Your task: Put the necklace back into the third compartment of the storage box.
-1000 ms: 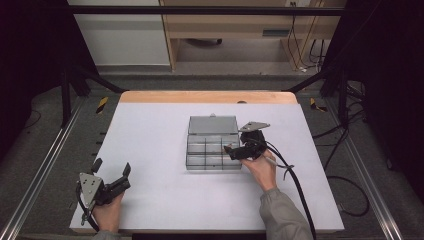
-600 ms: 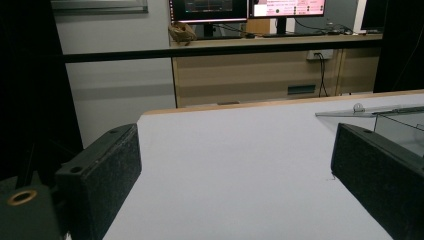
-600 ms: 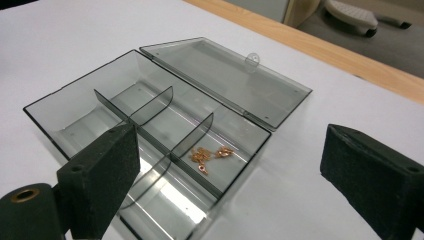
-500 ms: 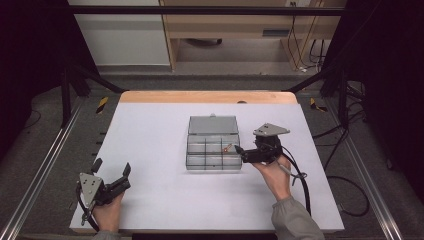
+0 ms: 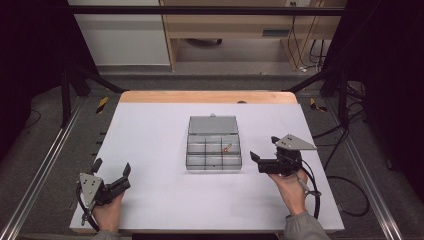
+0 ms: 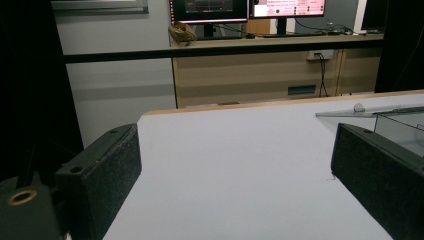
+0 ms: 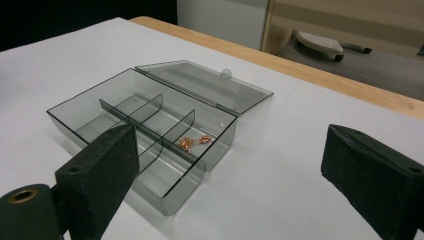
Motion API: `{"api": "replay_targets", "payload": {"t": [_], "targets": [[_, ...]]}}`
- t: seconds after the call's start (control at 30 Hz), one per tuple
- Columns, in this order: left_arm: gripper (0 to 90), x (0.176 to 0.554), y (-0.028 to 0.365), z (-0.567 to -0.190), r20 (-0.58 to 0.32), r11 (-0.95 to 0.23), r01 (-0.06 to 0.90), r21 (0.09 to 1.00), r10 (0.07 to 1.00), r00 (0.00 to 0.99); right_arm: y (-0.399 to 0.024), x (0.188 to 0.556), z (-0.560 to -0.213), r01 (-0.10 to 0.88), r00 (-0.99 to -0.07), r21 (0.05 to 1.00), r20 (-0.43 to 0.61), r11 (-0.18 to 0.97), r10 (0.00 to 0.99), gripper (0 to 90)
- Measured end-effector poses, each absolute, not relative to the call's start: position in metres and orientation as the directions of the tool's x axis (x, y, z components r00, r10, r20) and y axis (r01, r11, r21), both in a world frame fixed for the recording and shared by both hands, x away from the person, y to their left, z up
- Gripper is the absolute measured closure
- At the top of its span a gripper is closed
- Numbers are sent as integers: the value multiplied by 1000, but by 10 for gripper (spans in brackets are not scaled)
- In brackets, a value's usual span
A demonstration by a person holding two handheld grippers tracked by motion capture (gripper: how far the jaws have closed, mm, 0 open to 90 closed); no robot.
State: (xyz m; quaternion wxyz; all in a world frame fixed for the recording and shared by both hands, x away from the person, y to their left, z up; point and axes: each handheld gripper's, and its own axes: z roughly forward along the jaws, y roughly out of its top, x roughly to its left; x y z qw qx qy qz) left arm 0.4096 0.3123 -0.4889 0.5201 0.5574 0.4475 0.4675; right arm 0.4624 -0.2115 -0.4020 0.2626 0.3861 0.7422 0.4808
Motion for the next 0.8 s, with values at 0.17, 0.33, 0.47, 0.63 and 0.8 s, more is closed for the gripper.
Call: {"api": "replay_targets", "payload": {"t": [0.17, 0.33, 0.47, 0.63, 0.8], "targets": [[57, 410, 312, -489, 56, -59, 13, 998, 985, 162, -222, 449, -412, 301, -549, 929, -17, 217, 836, 85], [57, 410, 312, -489, 56, -59, 13, 998, 985, 162, -234, 434, -423, 263, -522, 951, -4, 165, 853, 60], [57, 410, 312, -489, 57, -60, 12, 998, 985, 161, -242, 426, -431, 225, -505, 965, -3, 135, 863, 54], [57, 410, 312, -489, 58, -60, 12, 998, 985, 161, -249, 416, -443, 195, -485, 976, 15, 92, 875, 42], [57, 410, 312, -489, 57, -59, 12, 998, 985, 161, -254, 409, -460, 197, -461, 979, 52, 45, 886, 39]]}}
